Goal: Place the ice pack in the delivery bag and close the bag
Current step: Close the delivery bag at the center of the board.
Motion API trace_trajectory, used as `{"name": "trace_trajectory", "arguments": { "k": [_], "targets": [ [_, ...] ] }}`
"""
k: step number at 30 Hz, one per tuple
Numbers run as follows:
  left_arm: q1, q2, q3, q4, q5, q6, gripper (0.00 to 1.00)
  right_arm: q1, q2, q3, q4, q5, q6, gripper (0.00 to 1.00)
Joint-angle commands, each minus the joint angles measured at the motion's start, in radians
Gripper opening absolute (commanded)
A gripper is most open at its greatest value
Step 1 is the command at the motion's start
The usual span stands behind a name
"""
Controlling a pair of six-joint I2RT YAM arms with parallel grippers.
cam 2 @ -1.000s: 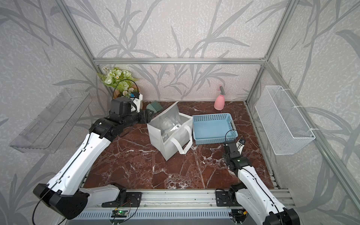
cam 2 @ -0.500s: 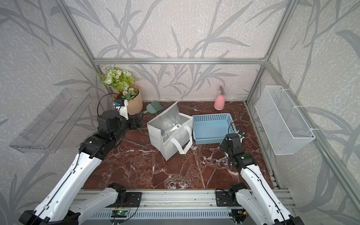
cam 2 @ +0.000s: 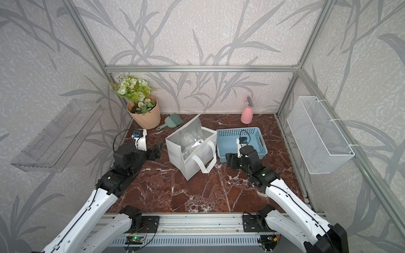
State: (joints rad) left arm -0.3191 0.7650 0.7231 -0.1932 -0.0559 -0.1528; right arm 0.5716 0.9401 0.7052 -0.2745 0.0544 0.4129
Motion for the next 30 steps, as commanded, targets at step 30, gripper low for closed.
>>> {"name": "trace_trajectory", "arguments": {
  "k": [30],
  "targets": [
    [0.04,0.103,-0.096,0.265,0.554,0.291,0.77,0.269,0.439,0.27,0.298,-0.123,-0.263,0.55]
  ]
}}
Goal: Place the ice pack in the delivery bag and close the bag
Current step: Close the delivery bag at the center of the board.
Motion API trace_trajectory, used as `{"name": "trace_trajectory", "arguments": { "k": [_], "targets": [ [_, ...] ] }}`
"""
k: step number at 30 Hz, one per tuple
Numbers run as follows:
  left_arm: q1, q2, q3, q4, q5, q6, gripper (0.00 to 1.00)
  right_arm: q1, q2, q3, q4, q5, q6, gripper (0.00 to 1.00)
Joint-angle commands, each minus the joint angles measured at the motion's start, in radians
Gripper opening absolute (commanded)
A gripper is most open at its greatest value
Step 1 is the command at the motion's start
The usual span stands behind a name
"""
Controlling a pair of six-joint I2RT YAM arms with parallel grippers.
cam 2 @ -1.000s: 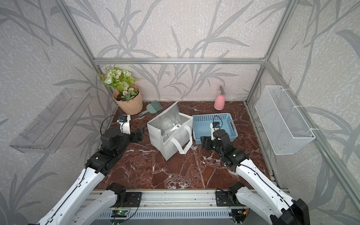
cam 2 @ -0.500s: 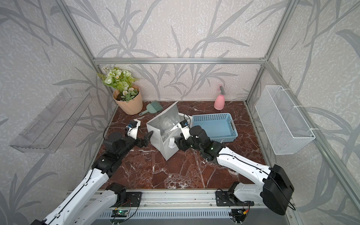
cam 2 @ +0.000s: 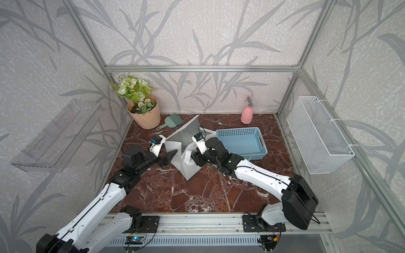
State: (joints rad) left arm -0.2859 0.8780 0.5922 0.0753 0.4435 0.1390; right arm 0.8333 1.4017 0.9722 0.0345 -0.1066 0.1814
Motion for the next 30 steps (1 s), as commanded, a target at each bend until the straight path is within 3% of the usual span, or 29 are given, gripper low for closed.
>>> {"name": "trace_trajectory", "arguments": {
  "k": [1,9,13,24,30],
  "targets": [
    [0.007,-0.01,0.035,-0.007,0.069,-0.01,0.77,0.007,-0.024,-0.004,-0.005,0.041,-0.04,0.55],
    [0.005,-0.02,-0.009,0.006,0.16,-0.075,0.77,0.007,0.071,0.075,0.011,0.038,-0.039,0.55],
    [0.005,-0.029,-0.005,-0.023,0.171,-0.082,0.82,0.006,0.118,0.112,0.017,0.053,-0.038,0.55],
    [0.002,-0.06,-0.043,-0.043,0.192,-0.142,0.86,0.0,0.161,0.14,0.03,0.071,-0.037,0.55],
    [-0.018,-0.05,-0.081,0.009,0.136,-0.182,0.85,0.0,0.164,0.141,0.044,0.067,-0.034,0.55]
  ]
}}
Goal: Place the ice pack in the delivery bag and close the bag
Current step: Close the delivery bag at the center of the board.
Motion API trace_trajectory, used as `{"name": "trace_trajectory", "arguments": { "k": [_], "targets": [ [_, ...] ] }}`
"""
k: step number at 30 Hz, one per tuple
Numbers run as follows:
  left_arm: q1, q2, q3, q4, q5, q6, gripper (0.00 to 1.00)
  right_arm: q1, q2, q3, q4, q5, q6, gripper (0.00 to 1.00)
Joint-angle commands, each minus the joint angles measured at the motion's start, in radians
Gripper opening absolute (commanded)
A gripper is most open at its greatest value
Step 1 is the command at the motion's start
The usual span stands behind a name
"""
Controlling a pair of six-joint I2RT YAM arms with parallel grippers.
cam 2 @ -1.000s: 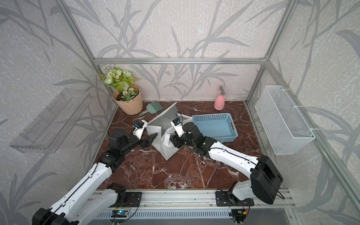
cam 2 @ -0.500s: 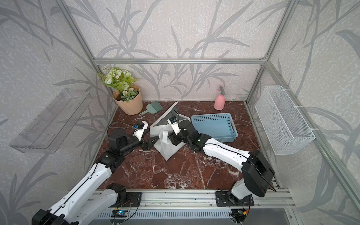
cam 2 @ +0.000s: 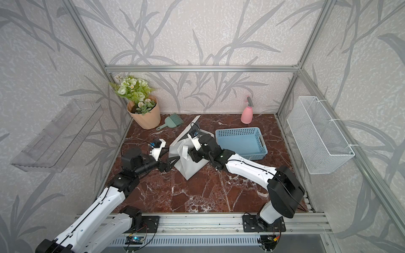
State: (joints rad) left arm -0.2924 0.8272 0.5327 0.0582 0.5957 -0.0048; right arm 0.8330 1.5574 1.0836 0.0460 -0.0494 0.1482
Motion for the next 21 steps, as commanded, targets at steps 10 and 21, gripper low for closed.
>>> {"name": "trace_trajectory", "arguments": {
  "k": [10,21],
  "targets": [
    [-0.055,0.066,-0.059,0.154,-0.106,-0.042,0.83,-0.002,-0.003,0.008,0.051,0.002,0.005,0.55],
    [-0.113,0.176,-0.045,0.189,-0.202,0.005,0.76,-0.003,-0.02,-0.006,0.054,0.008,0.005,0.55]
  ]
}}
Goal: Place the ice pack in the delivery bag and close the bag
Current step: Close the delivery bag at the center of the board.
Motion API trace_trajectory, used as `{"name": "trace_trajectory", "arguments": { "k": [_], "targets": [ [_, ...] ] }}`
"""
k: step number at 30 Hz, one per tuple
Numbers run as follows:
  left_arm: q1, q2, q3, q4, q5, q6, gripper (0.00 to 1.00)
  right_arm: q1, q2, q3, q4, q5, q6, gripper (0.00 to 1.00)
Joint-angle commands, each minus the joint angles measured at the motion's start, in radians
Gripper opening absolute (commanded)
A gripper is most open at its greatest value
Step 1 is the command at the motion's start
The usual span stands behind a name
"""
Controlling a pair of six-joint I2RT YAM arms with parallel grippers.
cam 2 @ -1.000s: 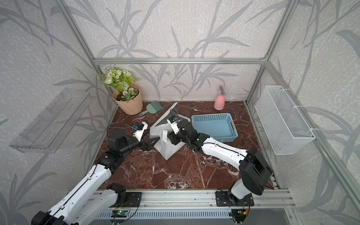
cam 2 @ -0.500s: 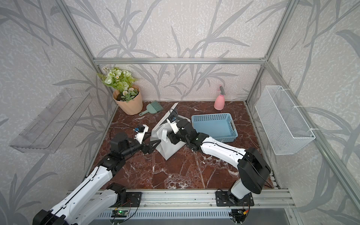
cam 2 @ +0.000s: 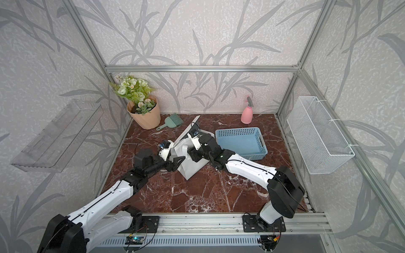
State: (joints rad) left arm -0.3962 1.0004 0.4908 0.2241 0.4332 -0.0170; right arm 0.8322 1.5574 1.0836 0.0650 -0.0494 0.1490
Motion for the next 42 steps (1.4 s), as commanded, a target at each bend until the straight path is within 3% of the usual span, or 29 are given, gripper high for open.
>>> {"name": "trace_trajectory", "arguments": {
  "k": [1,2,4,6,13,17,22,27,32,37,40,42],
  "targets": [
    [-0.01,0.003,-0.005,0.031,-0.049,0.017,0.75,-0.002,-0.022,-0.008,0.039,0.008,0.005,0.55],
    [-0.011,0.004,-0.003,0.036,-0.057,0.019,0.71,-0.003,-0.023,-0.01,0.039,0.009,0.005,0.55],
    [-0.012,0.012,0.005,0.038,-0.075,0.011,0.53,-0.005,-0.03,-0.015,0.033,0.012,0.006,0.56],
    [-0.012,0.021,0.02,0.027,-0.094,0.002,0.45,-0.012,-0.051,-0.032,0.03,0.014,0.004,0.59],
    [-0.012,0.014,0.023,0.012,-0.126,-0.023,0.41,-0.074,-0.237,-0.193,0.036,0.006,-0.018,0.7],
    [-0.012,-0.004,0.027,0.0,-0.169,-0.045,0.38,-0.186,-0.324,-0.287,0.06,-0.072,-0.013,0.76],
    [-0.012,-0.055,0.012,0.009,-0.179,-0.038,0.32,-0.369,-0.282,-0.325,0.22,-0.295,0.018,0.74],
    [-0.012,-0.071,0.009,-0.009,-0.178,-0.033,0.25,-0.407,-0.159,-0.259,0.343,-0.421,-0.06,0.74],
    [-0.012,-0.059,0.018,-0.036,-0.174,-0.02,0.18,-0.426,-0.032,-0.148,0.325,-0.56,-0.056,0.57],
    [-0.001,-0.055,0.044,-0.083,-0.192,0.034,0.04,-0.419,-0.021,-0.167,0.364,-0.63,-0.022,0.11],
    [0.03,-0.04,0.077,-0.113,-0.177,0.093,0.0,-0.391,-0.062,-0.211,0.36,-0.614,-0.015,0.01],
    [0.071,-0.02,0.099,-0.126,-0.137,0.12,0.0,-0.362,-0.096,-0.23,0.329,-0.591,-0.02,0.0]
  ]
}}
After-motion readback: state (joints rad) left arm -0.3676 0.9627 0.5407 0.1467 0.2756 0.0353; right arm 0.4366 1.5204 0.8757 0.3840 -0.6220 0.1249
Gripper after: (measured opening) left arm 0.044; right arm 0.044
